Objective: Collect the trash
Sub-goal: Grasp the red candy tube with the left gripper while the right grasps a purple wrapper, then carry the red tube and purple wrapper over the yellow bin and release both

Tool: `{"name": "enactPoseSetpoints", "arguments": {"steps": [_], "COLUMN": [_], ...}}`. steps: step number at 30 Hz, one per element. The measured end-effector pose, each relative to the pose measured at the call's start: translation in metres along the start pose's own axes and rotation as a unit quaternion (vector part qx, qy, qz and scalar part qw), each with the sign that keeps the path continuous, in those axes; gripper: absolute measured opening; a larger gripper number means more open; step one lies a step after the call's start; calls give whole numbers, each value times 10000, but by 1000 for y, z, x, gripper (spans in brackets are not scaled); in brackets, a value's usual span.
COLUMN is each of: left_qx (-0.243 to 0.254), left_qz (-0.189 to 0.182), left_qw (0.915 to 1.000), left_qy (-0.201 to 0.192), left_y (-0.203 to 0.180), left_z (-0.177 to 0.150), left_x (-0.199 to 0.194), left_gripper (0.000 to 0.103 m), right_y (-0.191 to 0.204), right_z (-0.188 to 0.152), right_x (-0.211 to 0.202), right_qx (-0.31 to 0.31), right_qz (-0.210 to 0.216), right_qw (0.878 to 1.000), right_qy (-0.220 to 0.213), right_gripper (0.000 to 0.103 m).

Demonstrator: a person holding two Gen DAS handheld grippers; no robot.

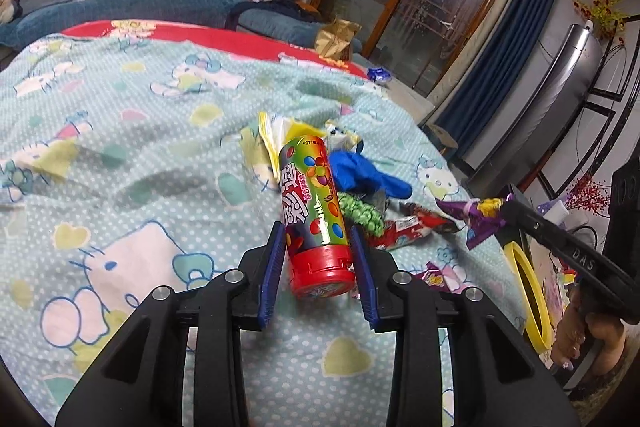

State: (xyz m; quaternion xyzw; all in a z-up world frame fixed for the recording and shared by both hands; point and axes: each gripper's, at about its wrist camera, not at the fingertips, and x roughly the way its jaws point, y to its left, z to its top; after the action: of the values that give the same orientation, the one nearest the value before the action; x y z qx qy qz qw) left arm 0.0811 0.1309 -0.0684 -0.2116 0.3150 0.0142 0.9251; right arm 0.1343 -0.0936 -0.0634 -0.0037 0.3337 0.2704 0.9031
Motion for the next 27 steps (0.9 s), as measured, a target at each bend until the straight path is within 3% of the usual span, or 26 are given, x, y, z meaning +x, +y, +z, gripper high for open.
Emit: {"name": "enactPoseSetpoints", "arguments": {"steps": [11,27], "left_qx": [211,657], "left_qz": [-181,-530], "left_qw": [9993,9961], "left_qy": [-249,-257], "left_y": [-24,-70], "left_z": [8,2], "left_x": [-21,-28], "left_gripper": [32,31], "right_y": [-2,-16], "right_z": [-5,-8], "right_x": [-22,-54], "right_qx": [42,200], "right_qz": [68,81], "right_qw": [9999,9994], "right_qy": [-118,-288], "right_gripper": [7,7]}}
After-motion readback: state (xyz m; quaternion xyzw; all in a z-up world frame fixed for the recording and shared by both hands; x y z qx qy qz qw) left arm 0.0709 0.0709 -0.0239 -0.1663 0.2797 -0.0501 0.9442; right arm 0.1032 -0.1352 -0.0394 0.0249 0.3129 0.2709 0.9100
